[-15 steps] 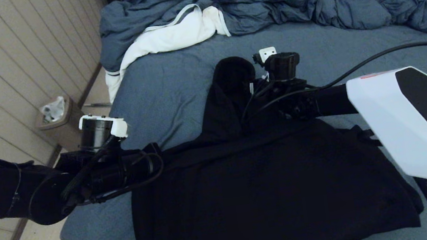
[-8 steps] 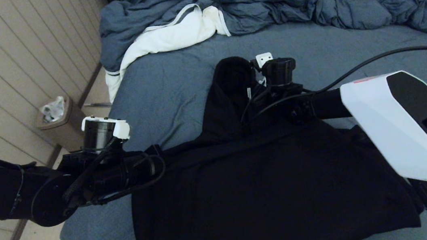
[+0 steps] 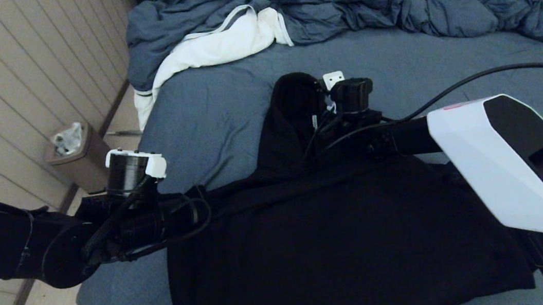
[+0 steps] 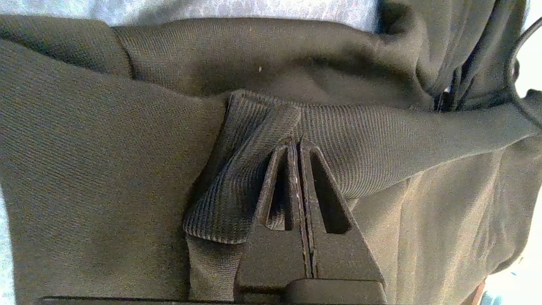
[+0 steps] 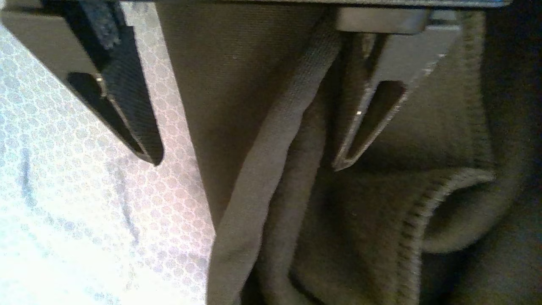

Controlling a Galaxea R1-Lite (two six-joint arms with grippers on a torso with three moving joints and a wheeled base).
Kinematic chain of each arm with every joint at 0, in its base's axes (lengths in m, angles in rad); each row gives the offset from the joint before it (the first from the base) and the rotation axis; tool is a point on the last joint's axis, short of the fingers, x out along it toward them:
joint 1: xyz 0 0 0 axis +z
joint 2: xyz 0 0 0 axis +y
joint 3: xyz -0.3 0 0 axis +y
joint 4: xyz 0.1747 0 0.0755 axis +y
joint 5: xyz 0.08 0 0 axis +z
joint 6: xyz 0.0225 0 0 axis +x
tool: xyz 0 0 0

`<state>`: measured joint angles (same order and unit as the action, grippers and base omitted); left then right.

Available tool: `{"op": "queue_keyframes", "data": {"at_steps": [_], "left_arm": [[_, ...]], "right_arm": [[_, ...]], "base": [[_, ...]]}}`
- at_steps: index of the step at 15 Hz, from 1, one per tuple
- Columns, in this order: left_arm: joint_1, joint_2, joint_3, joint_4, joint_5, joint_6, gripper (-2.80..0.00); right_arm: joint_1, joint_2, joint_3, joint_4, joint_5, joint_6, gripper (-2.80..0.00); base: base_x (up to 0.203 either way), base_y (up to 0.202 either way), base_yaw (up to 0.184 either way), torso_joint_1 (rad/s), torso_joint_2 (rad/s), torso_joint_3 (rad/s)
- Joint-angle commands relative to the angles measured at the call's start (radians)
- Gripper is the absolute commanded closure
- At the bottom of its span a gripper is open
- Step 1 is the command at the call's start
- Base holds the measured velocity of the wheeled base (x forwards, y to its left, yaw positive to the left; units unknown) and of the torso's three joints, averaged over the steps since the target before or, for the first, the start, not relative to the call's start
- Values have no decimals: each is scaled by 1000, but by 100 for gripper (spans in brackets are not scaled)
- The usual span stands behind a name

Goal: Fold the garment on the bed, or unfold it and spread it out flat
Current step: Fold the black sweatshirt

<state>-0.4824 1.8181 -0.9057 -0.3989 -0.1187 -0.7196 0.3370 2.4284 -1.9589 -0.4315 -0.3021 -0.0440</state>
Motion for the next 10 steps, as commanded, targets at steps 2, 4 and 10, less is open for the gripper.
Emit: {"op": "queue_keyframes", "data": {"at_steps": [2,4,10], "left_arm": [[-4,7,5,-9,-1,-4,0],[-8,7,10,-20,-1,-3,0],[-12,9,10,-20,-1,-4,0]], "right_arm": [[0,-5,-1,-6,-2,0,-280],[2,-4,-1,-5,0,0,-280],[2,8,0,-7,-2,0,-280]], "base": [[0,0,0,0,0,0],[0,0,0,0,0,0],[0,0,0,0,0,0]]}}
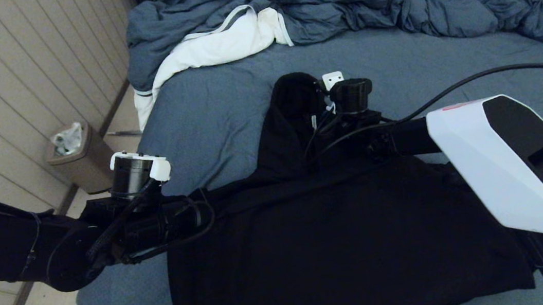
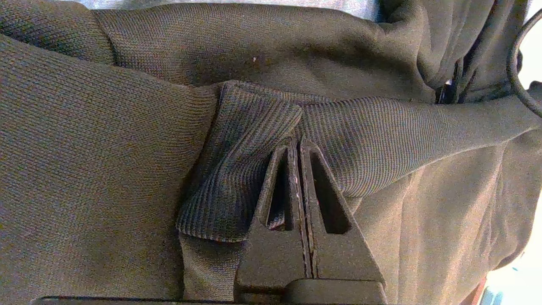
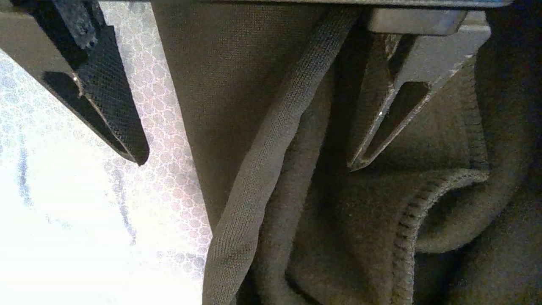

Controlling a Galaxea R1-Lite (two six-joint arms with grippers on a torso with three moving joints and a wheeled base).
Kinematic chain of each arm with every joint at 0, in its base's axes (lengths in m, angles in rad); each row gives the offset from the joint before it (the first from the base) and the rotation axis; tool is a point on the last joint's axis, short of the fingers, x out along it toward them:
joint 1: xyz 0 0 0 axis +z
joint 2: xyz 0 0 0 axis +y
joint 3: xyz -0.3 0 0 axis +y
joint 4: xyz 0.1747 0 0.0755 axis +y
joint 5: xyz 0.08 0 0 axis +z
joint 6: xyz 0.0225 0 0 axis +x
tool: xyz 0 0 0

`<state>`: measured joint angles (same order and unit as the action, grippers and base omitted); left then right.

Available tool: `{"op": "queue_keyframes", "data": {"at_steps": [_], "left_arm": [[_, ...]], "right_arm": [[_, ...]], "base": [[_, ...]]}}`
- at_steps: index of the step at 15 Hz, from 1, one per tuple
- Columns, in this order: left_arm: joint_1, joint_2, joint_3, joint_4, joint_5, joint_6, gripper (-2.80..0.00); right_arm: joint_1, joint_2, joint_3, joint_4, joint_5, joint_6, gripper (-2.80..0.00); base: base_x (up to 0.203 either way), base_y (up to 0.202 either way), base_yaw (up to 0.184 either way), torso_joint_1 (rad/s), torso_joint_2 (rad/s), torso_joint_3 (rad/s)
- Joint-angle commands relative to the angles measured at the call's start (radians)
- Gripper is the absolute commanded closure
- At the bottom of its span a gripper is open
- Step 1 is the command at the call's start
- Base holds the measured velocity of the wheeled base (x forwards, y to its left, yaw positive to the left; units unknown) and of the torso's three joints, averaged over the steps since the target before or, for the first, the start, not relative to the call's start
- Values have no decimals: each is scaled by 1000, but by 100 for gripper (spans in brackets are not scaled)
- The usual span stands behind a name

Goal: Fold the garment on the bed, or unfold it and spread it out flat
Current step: Fold the black sweatshirt

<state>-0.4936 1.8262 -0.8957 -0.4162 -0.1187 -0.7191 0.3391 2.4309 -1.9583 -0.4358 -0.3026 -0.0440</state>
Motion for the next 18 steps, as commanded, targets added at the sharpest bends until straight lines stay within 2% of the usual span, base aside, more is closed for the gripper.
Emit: {"op": "queue_keyframes", "data": {"at_steps": [1,2,12,18], "left_arm": [[0,1,0,-3,0,-3,0],[0,1,0,-3,1,-5,0],[0,7,0,-4,1,-3,0],[0,4,-2,-4,1,-5,0]], "right_arm": [[0,4,0,-5,-1,0,-280],[0,6,1,-7,-1,0,0],[1,4,-1,-50,-3,0,0],[20,-42,24,-81,-40,26,0]], "base": [[0,0,0,0,0,0],[0,0,0,0,0,0],[0,0,0,0,0,0],[0,0,0,0,0,0]]}}
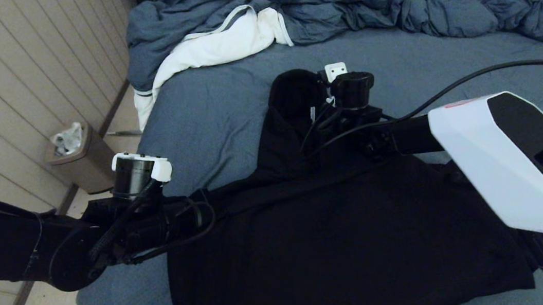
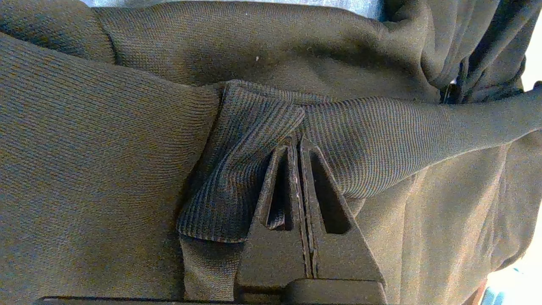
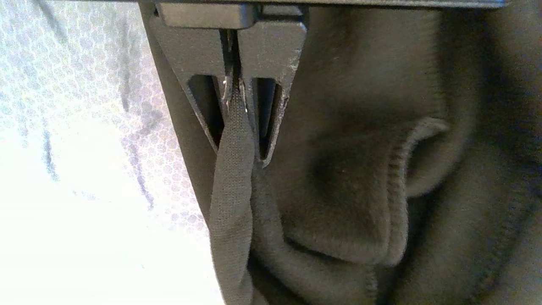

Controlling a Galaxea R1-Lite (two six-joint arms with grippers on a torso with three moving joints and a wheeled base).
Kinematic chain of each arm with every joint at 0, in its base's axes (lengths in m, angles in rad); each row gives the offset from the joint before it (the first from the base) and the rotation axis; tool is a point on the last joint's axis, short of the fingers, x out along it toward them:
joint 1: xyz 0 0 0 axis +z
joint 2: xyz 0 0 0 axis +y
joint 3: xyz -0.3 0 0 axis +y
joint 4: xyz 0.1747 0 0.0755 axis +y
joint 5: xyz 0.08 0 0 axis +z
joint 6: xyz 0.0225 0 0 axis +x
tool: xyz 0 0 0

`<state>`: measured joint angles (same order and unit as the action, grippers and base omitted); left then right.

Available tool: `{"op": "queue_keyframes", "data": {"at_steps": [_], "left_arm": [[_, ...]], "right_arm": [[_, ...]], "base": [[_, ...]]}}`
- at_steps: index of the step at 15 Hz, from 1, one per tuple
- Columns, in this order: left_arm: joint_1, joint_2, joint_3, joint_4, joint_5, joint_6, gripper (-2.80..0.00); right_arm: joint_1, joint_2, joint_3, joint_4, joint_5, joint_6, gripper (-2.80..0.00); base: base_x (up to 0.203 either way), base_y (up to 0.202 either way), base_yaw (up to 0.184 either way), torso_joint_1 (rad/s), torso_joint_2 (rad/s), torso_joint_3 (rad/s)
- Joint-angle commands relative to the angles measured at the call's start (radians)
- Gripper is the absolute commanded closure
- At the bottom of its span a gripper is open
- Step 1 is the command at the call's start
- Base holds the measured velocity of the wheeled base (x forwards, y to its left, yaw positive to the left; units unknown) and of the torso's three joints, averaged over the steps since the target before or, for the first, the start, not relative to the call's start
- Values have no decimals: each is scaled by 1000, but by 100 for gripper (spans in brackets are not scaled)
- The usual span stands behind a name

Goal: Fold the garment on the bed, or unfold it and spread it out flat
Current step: Fold the black sweatshirt

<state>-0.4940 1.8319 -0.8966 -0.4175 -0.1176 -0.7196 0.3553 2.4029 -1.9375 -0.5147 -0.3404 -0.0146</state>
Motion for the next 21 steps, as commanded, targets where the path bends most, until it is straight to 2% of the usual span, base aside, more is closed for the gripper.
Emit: {"op": "queue_keyframes", "data": {"at_steps": [1,7,12,17,21], "left_arm": [[0,0,1,-3,-1,-4,0],[0,13,-2,-3,-1,-4,0],[0,1,1,-3,-1,-4,0],[-6,1,1,-2,27,-3,0],[-6,3,1,-3,33,-4,0]], "right_arm": [[7,-47,34,-3,-4,10,0],[28,-218,224,-32,-4,40,0],[62,-412,460,-45,2,34,0],[109,-576,739,-45,3,35,0],[130,-656,888,-47,2,41,0]], "base": [[0,0,0,0,0,0],[0,0,0,0,0,0],[0,0,0,0,0,0],[0,0,0,0,0,0],[0,0,0,0,0,0]]}}
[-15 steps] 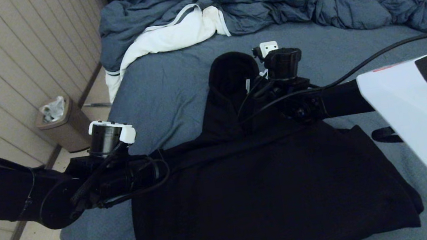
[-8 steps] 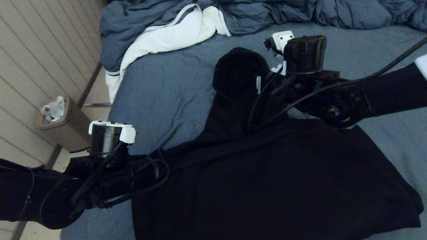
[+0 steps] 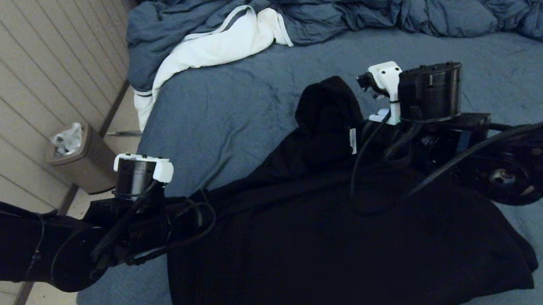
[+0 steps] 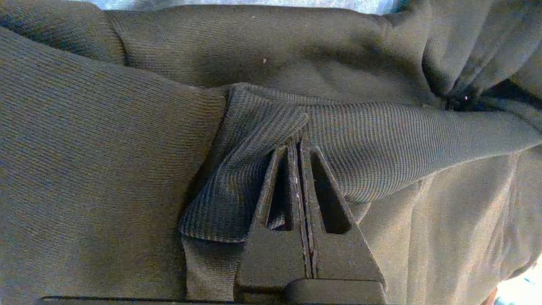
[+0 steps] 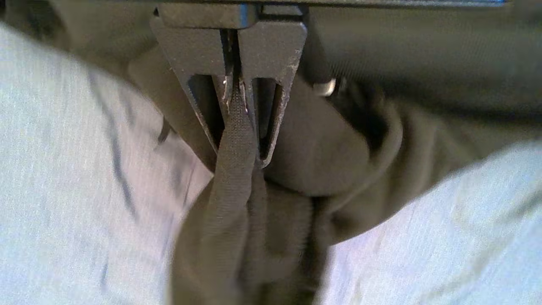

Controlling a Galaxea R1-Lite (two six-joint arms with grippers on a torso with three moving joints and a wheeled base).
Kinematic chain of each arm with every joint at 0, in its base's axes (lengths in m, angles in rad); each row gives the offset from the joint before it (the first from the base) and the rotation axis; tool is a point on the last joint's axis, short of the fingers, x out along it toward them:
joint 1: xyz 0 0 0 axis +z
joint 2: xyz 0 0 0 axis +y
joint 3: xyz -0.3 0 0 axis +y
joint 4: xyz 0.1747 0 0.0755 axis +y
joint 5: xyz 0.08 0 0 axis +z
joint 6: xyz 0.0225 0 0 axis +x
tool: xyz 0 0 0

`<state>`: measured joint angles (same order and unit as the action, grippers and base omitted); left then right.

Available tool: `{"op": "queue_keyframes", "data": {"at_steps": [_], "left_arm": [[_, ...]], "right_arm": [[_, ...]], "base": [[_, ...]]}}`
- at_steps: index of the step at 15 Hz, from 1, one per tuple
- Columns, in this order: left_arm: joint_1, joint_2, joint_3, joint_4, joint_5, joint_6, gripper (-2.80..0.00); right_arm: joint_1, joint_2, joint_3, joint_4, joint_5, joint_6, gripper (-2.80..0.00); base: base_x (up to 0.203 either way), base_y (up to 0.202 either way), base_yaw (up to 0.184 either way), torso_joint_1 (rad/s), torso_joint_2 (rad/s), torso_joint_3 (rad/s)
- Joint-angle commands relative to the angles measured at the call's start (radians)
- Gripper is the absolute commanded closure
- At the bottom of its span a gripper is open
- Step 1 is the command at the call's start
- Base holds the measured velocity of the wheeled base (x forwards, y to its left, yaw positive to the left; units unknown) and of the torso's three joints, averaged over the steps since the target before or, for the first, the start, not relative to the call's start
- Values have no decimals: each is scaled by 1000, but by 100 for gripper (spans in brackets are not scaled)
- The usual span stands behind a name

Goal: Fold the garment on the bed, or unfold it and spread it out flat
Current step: Fold the black sweatshirt

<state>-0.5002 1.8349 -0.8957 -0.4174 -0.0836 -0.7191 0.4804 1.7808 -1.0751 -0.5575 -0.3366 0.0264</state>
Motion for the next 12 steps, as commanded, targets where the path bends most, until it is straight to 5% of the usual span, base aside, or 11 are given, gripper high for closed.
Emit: {"op": "queue_keyframes", "data": {"at_steps": [1,12], "left_arm": [[0,-2,0,-3,-1,-3,0],[0,-5,0,-3,1,-3,0]], "right_arm": [[9,-48,50,-4,-2,1,0],[55,-125,279,-4,-1,61,0]], "base": [[0,0,0,0,0,0],[0,0,0,0,0,0]]}}
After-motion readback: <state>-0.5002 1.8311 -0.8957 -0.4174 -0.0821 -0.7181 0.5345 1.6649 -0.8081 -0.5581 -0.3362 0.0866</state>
